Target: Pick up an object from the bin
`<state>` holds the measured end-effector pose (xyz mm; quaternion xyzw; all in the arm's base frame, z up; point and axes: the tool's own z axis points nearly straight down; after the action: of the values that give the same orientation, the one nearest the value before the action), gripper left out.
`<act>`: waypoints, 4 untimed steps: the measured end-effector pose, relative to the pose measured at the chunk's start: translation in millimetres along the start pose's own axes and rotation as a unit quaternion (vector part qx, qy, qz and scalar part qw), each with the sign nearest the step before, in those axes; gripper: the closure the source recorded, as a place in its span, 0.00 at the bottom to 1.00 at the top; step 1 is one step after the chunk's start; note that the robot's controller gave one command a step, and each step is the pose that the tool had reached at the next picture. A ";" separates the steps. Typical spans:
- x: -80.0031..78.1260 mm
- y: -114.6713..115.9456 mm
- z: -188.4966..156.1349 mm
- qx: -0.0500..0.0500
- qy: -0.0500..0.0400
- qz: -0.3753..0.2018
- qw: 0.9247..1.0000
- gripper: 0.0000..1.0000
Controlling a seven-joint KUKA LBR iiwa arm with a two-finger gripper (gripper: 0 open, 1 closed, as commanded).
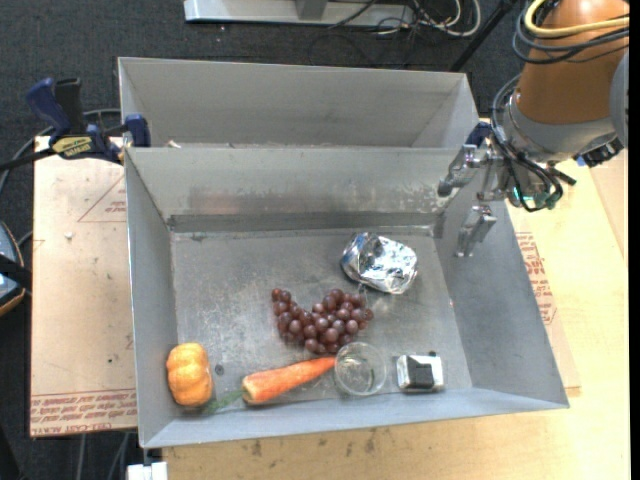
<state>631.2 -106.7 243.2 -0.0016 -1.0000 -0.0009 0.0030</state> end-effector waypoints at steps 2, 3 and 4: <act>-3.5 24.8 66.7 0.001 -0.006 -0.024 1.000 0.00; 2.7 64.2 85.2 0.000 -0.003 0.023 1.000 0.00; -12.1 58.7 117.2 0.000 -0.005 0.025 1.000 0.00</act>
Offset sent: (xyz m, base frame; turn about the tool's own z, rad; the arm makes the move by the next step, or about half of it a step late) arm 0.0035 0.0601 -0.1732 -0.1121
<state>642.9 -47.8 126.0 -0.0269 -0.9996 -0.0005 -0.0019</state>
